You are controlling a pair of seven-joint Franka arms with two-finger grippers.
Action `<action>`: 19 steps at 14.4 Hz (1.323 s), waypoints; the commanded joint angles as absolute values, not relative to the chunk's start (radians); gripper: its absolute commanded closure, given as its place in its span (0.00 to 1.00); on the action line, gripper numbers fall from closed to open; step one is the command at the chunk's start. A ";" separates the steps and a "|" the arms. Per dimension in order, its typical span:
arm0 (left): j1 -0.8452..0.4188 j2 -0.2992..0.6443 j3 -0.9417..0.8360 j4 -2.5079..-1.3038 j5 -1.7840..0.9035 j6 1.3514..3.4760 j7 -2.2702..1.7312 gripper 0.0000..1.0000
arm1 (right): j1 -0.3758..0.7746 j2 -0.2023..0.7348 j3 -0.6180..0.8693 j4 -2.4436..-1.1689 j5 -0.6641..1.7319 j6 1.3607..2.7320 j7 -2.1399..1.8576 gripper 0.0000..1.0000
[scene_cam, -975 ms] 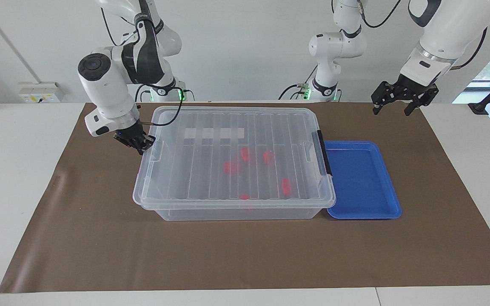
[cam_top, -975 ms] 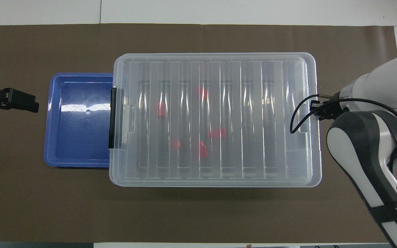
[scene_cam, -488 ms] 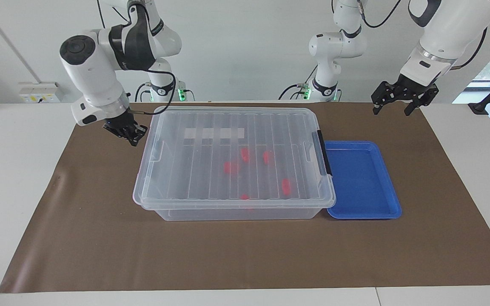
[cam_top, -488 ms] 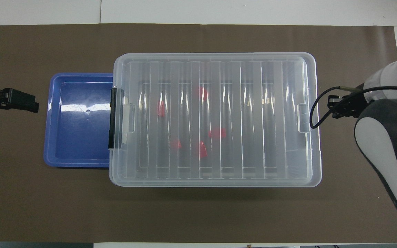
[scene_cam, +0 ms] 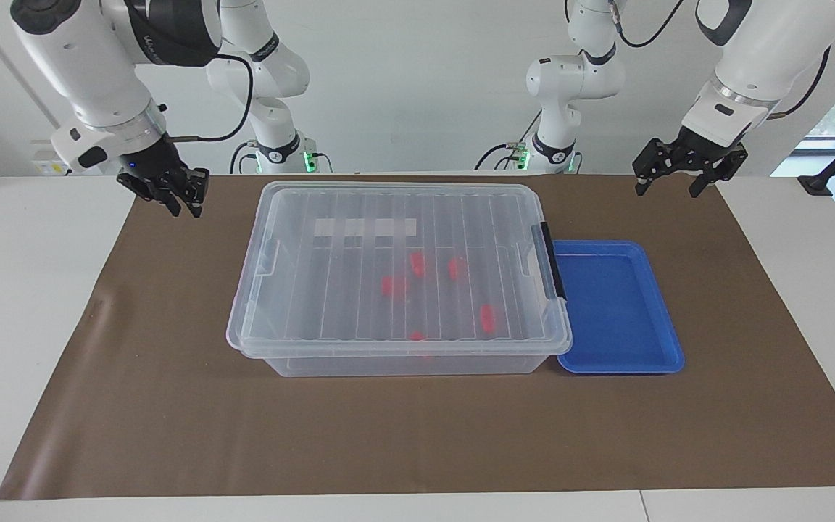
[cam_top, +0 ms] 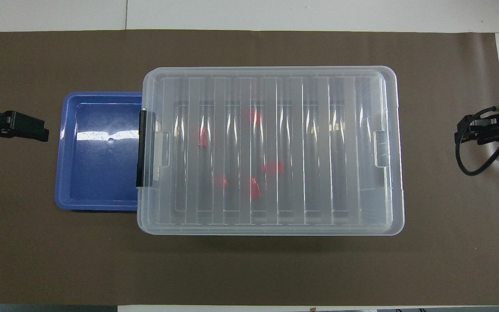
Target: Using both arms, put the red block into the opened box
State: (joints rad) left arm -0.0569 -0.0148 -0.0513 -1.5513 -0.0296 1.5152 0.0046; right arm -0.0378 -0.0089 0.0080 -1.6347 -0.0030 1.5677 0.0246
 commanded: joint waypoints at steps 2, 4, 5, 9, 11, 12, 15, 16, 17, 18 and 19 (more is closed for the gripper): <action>-0.049 -0.038 -0.051 -1.572 -0.046 1.506 0.015 0.00 | -0.074 -0.002 0.012 -1.623 0.002 1.545 -0.017 0.00; -0.049 -0.038 -0.051 -1.572 -0.046 1.506 0.015 0.00 | -0.084 -0.003 0.012 -1.629 0.002 1.555 -0.017 0.00; -0.049 -0.037 -0.051 -1.572 -0.046 1.506 0.015 0.00 | -0.081 -0.003 0.014 -1.629 0.002 1.554 -0.015 0.00; -0.049 -0.038 -0.051 -1.572 -0.046 1.506 0.015 0.00 | -0.086 -0.006 0.015 -1.646 0.002 1.552 -0.018 0.00; -0.049 -0.037 -0.051 -1.572 -0.046 1.506 0.015 0.00 | -0.080 -0.009 0.015 -1.652 0.002 1.562 -0.015 0.00; -0.049 -0.037 -0.051 -1.572 -0.046 1.506 0.015 0.00 | -0.077 -0.006 0.015 -1.652 0.003 1.575 -0.015 0.00; -0.049 -0.037 -0.051 -1.572 -0.046 1.506 0.017 0.00 | -0.075 -0.005 0.020 -1.643 0.003 1.575 -0.015 0.00; -0.049 -0.037 -0.051 -1.572 -0.046 1.506 0.015 0.00 | -0.077 -0.009 0.021 -1.641 0.003 1.569 -0.014 0.00; -0.049 -0.037 -0.051 -1.572 -0.046 1.506 0.015 0.00 | -0.083 -0.009 0.021 -1.640 0.012 1.569 -0.014 0.00; -0.049 -0.038 -0.051 -1.572 -0.046 1.506 0.015 0.00 | -0.086 -0.009 0.021 -1.640 0.015 1.569 -0.014 0.00; -0.049 -0.037 -0.051 -1.572 -0.046 1.506 0.015 0.00 | -0.084 -0.009 0.021 -1.640 0.015 1.572 -0.014 0.00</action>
State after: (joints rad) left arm -0.0569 -0.0148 -0.0513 -1.5513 -0.0296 1.5152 0.0046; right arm -0.0703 -0.0029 0.0154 -1.6385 -0.0026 1.5659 0.0069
